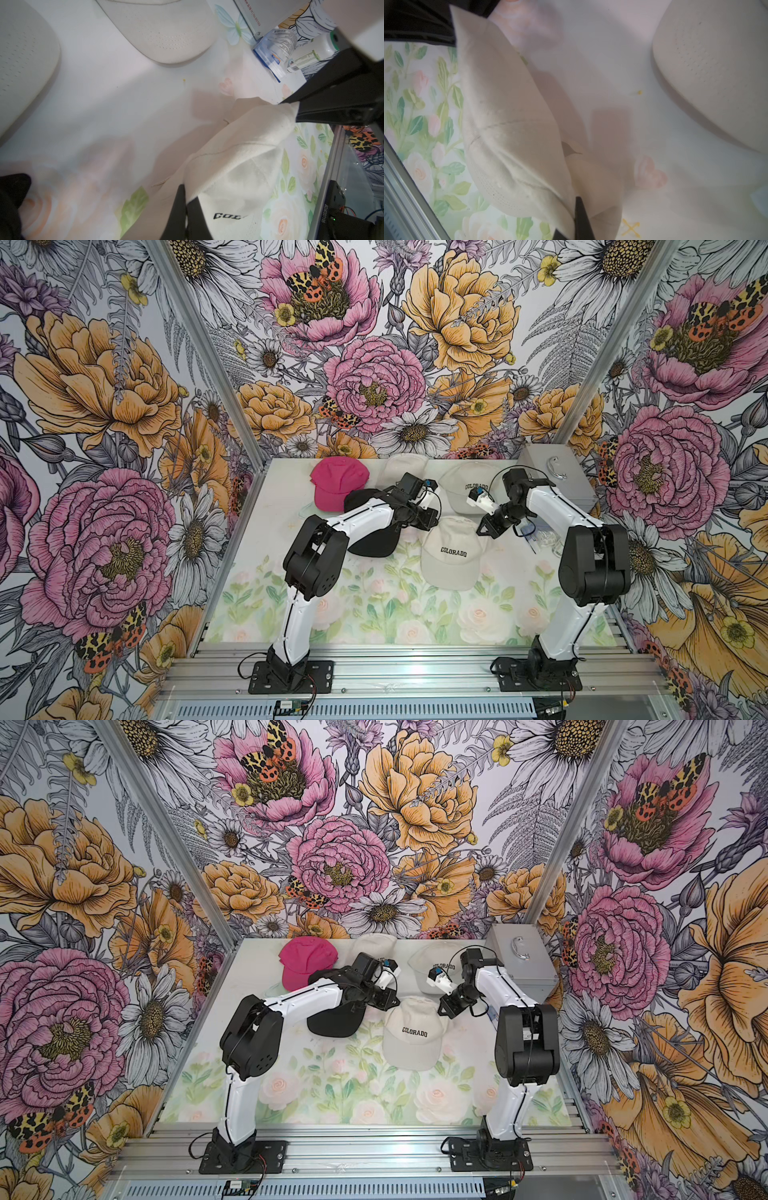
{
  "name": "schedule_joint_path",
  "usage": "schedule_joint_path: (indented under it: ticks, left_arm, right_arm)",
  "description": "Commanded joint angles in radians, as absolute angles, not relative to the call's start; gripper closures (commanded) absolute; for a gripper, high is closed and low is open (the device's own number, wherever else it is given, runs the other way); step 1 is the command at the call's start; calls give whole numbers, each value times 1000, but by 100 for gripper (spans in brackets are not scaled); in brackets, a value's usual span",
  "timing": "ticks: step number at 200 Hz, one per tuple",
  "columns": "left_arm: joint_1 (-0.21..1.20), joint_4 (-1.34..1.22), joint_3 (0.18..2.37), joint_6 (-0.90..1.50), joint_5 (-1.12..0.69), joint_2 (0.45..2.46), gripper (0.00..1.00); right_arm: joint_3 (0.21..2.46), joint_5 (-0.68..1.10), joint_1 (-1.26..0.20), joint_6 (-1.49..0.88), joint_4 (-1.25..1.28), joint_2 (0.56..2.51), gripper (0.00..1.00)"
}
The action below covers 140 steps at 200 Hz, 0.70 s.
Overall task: Stack the baseball caps by color
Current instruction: Place the baseball cap at the center of the board.
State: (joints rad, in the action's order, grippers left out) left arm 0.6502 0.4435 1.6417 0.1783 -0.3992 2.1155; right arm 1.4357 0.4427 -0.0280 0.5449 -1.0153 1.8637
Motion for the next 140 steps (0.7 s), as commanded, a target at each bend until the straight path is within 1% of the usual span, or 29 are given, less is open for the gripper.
schedule_joint_path:
  ticks: [1, 11, 21, 35, 41, 47, 51, 58, 60, 61, 62, 63, 64, 66, 86, 103, 115, 131, 140]
  left_arm:
    - [625, 450, 1673, 236, -361, 2149, 100]
    - [623, 451, 1678, 254, -356, 2154, 100]
    - [623, 454, 1684, 267, -351, 2154, 100]
    - [624, 456, 1690, 278, -348, 2155, 100]
    - [622, 459, 1693, 280, -345, 2155, 94]
    - [622, 465, 1699, 282, -338, 2155, 84]
    - [620, 471, 1703, 284, -330, 2153, 78]
    - [618, 482, 1711, 287, -325, 2147, 64]
    - [617, 484, 1712, 287, -325, 2145, 61]
    - [616, 484, 1713, 288, -325, 2143, 60]
    - [615, 486, 1714, 289, -325, 2141, 58]
    - [615, 487, 1714, 290, -325, 2138, 56]
    - [615, 487, 1714, 292, -325, 2136, 55]
    - [615, 488, 1714, 294, -325, 2132, 51]
    - [626, 487, 1694, 308, -317, 2056, 31]
    - [663, 488, 1654, 289, -272, 1970, 19]
    - [697, 487, 1618, 263, -225, 1908, 10]
    - [722, 487, 1568, 263, -165, 1852, 3]
    - [726, 487, 1543, 279, -138, 1832, 1]
  right_arm:
    - [1512, 335, -30, 449, -1014, 1916, 100]
    - [1524, 340, -34, 441, -998, 1934, 100]
    - [1530, 357, -38, 436, -981, 1946, 98]
    - [1533, 395, -44, 440, -979, 1953, 91]
    - [1535, 407, -46, 440, -979, 1952, 89]
    - [1532, 427, -48, 438, -979, 1946, 86]
    - [1530, 444, -47, 439, -977, 1939, 78]
    - [1522, 469, -47, 437, -968, 1921, 53]
    - [1517, 474, -48, 433, -962, 1913, 42]
    - [1514, 476, -48, 432, -958, 1909, 32]
    - [1512, 476, -48, 430, -955, 1906, 17]
    - [1509, 478, -47, 427, -950, 1904, 9]
    - [1506, 479, -47, 425, -947, 1898, 5]
    - [1500, 480, -46, 420, -941, 1890, 2]
    - [1438, 489, -43, 361, -851, 1795, 1]
    - [1385, 490, -37, 269, -774, 1710, 1]
    - [1346, 479, -37, 157, -714, 1657, 1]
    - [1302, 470, -40, 1, -650, 1605, 1]
    - [1282, 458, -44, -69, -631, 1583, 1]
